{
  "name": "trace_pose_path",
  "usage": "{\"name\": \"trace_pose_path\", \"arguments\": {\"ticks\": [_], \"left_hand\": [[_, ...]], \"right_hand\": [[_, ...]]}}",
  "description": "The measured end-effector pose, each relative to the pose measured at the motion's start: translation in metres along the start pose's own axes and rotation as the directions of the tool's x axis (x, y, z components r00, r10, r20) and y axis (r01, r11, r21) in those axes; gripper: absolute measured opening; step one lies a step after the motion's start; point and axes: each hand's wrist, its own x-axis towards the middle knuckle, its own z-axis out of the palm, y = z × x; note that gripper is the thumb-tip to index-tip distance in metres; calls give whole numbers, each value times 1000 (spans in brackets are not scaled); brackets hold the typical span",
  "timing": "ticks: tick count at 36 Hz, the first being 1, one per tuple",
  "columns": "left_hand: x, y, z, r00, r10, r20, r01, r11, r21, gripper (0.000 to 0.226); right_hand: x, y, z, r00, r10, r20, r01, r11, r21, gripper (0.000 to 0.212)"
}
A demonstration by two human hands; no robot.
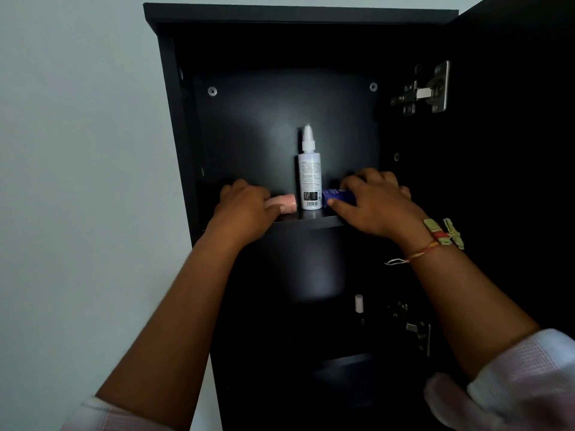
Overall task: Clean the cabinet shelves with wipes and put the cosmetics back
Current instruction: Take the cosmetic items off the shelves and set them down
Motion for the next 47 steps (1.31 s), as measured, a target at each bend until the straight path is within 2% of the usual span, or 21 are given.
{"name": "trace_pose_path", "arguments": {"ticks": [5, 9, 13, 21, 28, 31, 35, 39, 42, 45, 47], "left_hand": [[-2, -1, -4, 998, 61, 29, -58, 995, -78, 35], [-6, -1, -7, 996, 90, 21, -87, 990, -116, 33], [-9, -3, -10, 993, 111, 36, -105, 984, -146, 33], [-18, -3, -7, 993, 121, 11, -118, 982, -144, 32], [-32, -2, -6, 987, 150, -61, -157, 979, -127, 26], [-39, -3, -5, 981, 165, -105, -178, 975, -136, 23], [-52, -3, -5, 963, 193, -189, -223, 962, -156, 26], [-68, -1, -8, 935, 183, -303, -240, 958, -160, 29], [-84, -1, -12, 896, 162, -414, -263, 944, -199, 30], [-104, -3, -15, 891, 119, -439, -271, 913, -303, 28], [-118, -5, -12, 911, 78, -405, -248, 889, -385, 26]], "right_hand": [[1, 1, -3, 996, 30, 79, -33, 999, 41, 55], [0, 3, -8, 996, 42, 80, -40, 999, -29, 64], [0, 4, -16, 991, 28, 127, -16, 995, -97, 63], [-1, 18, -24, 970, -47, 238, 70, 994, -87, 74], [-5, 25, -27, 974, -195, 116, 200, 979, -35, 47], [-12, 22, -29, 974, -213, 72, 216, 975, -45, 42], [-27, 16, -31, 956, -277, -95, 273, 961, -55, 40], [-46, 7, -30, 896, -324, -303, 353, 935, 45, 38], [-64, -2, -28, 875, -311, -372, 387, 910, 150, 40], [-86, -9, -22, 924, -229, -306, 338, 863, 376, 38], [-99, -14, -13, 969, -163, -188, 244, 770, 590, 34]]}}
